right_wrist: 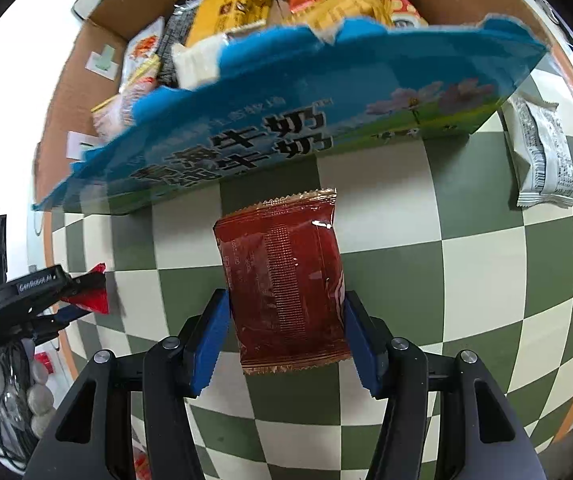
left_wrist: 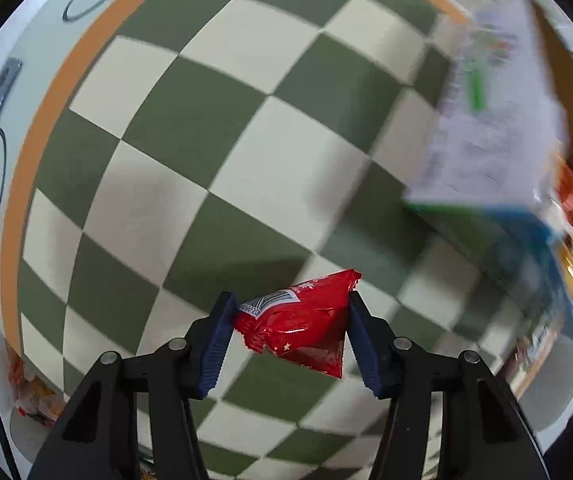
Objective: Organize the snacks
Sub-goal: 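Grasp the dark red sauce packet with the right tool while the left tool grasps the red candy packet, then drop both packets into the box and open both tools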
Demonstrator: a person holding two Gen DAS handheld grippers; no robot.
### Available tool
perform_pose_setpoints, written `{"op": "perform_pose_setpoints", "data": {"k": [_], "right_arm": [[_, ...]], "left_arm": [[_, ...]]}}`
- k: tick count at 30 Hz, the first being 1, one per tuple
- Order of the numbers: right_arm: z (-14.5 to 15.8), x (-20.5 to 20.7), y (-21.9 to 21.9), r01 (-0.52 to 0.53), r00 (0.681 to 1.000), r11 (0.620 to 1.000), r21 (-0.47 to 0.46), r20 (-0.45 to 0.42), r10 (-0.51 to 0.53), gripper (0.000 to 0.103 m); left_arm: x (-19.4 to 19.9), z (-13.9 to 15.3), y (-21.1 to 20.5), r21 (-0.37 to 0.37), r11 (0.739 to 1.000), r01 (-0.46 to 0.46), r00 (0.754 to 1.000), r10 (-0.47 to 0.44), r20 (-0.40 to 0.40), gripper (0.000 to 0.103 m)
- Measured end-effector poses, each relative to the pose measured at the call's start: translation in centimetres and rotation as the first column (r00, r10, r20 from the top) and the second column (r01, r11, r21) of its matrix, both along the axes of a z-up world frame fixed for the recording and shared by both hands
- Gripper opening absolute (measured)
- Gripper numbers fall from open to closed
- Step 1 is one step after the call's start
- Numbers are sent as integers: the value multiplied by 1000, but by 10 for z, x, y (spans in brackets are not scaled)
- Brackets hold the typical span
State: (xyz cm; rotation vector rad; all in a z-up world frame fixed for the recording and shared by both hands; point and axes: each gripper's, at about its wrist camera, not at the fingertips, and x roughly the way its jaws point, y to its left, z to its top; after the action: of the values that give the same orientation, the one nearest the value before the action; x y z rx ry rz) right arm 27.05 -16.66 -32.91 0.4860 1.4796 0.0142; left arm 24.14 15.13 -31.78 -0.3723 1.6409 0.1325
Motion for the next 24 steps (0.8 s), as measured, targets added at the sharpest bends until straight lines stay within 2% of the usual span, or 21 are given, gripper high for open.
{"op": "perform_pose_setpoints", "data": {"k": [3,8,14,19,24], "right_arm": [[17,-3,-3,-14,1000,1000,21,28,14,59],[61,-6,-13,-28,995,997,67,94,21,59],[115,13,-36,-20,984,993,113,177,-1,59],[138,59,-61,7,973,995,100,227,-30,59],[123,118,-73,19,974,997,70,225,-34,59]], "left_arm": [[-3,38,-33,-17,998,59,997,-58,57,53],[21,95,-65,-51,984,170,975,-161,153,53],[82,135,-113,-108,959,263,944,-232,233,53],[139,135,-147,-141,940,310,937,-278,211,53],[200,114,-173,-180,924,338,938,-314,149,53]]}}
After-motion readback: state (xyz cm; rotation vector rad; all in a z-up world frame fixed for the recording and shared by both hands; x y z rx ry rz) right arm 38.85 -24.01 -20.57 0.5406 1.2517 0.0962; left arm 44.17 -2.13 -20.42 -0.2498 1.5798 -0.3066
